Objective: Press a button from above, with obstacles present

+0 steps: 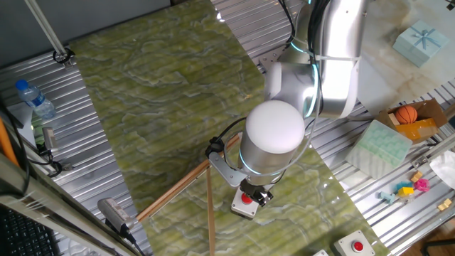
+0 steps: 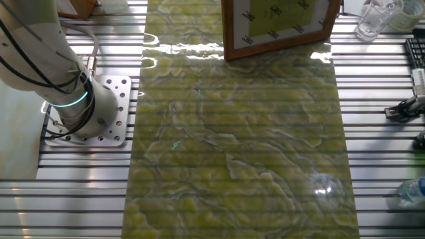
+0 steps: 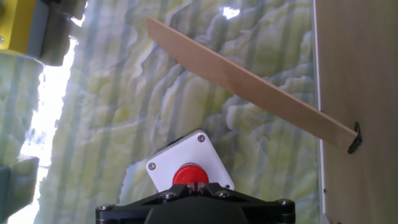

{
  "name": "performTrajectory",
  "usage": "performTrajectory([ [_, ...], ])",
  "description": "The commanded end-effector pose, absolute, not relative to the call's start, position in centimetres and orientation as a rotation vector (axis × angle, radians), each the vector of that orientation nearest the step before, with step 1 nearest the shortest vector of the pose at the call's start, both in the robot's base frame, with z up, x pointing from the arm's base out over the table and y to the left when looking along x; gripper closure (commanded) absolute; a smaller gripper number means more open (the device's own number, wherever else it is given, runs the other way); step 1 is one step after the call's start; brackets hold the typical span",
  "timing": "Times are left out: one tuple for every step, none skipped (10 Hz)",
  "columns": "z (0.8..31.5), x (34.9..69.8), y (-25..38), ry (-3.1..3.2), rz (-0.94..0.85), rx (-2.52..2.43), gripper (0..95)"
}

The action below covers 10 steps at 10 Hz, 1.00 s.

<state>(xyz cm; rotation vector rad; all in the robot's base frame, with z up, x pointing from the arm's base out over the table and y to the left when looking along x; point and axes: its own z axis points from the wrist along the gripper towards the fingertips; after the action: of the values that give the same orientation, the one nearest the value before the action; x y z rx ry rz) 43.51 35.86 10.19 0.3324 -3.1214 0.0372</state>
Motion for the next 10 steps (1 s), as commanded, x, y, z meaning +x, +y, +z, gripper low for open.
performTrajectory([
  [8.3, 43.5, 35.9, -3.131, 0.040, 0.333, 95.0],
  [7.7, 43.5, 36.0, -3.134, 0.042, 0.331, 95.0],
  [7.2, 43.5, 36.1, -3.134, 0.043, 0.329, 95.0],
  [6.7, 43.5, 36.1, -3.135, 0.048, 0.329, 95.0],
  [6.5, 43.5, 36.2, -3.135, 0.051, 0.330, 95.0],
  [6.3, 43.5, 36.2, -3.136, 0.052, 0.330, 95.0],
  [6.1, 43.5, 36.2, -3.136, 0.054, 0.330, 95.0],
  [5.8, 43.5, 36.3, -3.137, 0.060, 0.328, 95.0],
  [5.8, 43.5, 36.3, -3.138, 0.064, 0.330, 95.0],
  [5.8, 43.5, 36.3, -3.139, 0.069, 0.331, 95.0],
])
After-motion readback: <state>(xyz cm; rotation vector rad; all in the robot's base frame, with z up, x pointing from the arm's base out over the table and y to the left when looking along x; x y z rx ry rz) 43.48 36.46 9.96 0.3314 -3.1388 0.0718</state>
